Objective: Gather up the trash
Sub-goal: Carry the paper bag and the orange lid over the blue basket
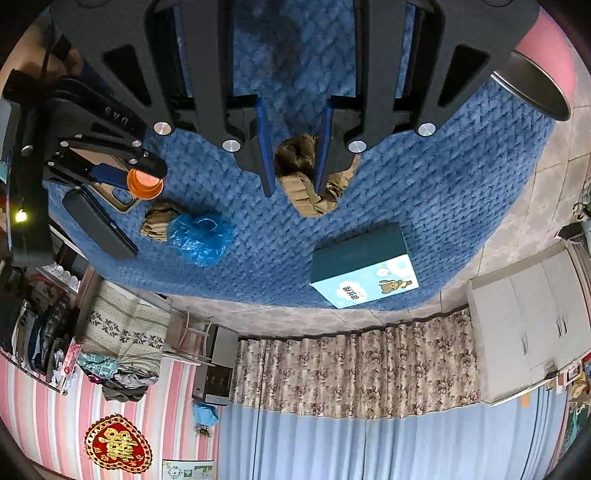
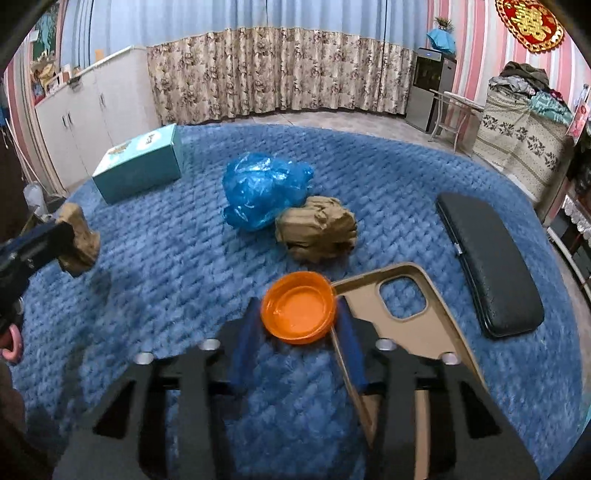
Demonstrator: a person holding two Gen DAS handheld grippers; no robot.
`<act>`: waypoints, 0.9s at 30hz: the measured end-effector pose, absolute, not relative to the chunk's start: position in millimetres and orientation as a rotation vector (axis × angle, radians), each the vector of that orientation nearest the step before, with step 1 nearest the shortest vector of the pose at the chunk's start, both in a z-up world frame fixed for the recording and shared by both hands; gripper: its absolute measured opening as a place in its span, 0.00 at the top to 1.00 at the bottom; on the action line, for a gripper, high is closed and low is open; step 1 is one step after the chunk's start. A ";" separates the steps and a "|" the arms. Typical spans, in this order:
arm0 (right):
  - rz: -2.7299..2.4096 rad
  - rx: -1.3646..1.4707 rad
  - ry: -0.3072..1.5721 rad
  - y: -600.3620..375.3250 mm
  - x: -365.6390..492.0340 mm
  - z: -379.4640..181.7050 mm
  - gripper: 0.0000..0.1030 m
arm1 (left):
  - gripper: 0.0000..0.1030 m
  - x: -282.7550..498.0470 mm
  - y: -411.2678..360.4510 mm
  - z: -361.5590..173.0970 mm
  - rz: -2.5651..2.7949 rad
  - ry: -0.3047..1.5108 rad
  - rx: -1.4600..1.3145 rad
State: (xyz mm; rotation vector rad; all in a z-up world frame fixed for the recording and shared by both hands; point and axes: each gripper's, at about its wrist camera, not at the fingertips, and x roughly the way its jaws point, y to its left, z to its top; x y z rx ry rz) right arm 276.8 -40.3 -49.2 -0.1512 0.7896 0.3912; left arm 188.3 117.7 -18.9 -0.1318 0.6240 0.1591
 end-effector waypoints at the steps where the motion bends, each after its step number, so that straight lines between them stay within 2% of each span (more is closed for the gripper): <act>1: 0.393 -0.139 0.783 -43.4 275.7 -47.5 0.61 | 0.80 188.7 116.3 -18.6 0.157 0.625 -0.127; 8: 0.361 -0.075 0.727 -83.4 259.1 -20.6 0.61 | 0.80 187.1 91.7 -7.2 0.116 0.612 -0.100; 17: 0.149 0.052 0.588 -210.6 193.1 49.1 0.61 | 0.80 186.8 14.6 32.2 -0.037 0.536 -0.065; 27: -0.142 0.196 0.510 -351.6 130.9 63.8 0.61 | 0.80 187.9 -89.3 48.8 -0.225 0.506 0.002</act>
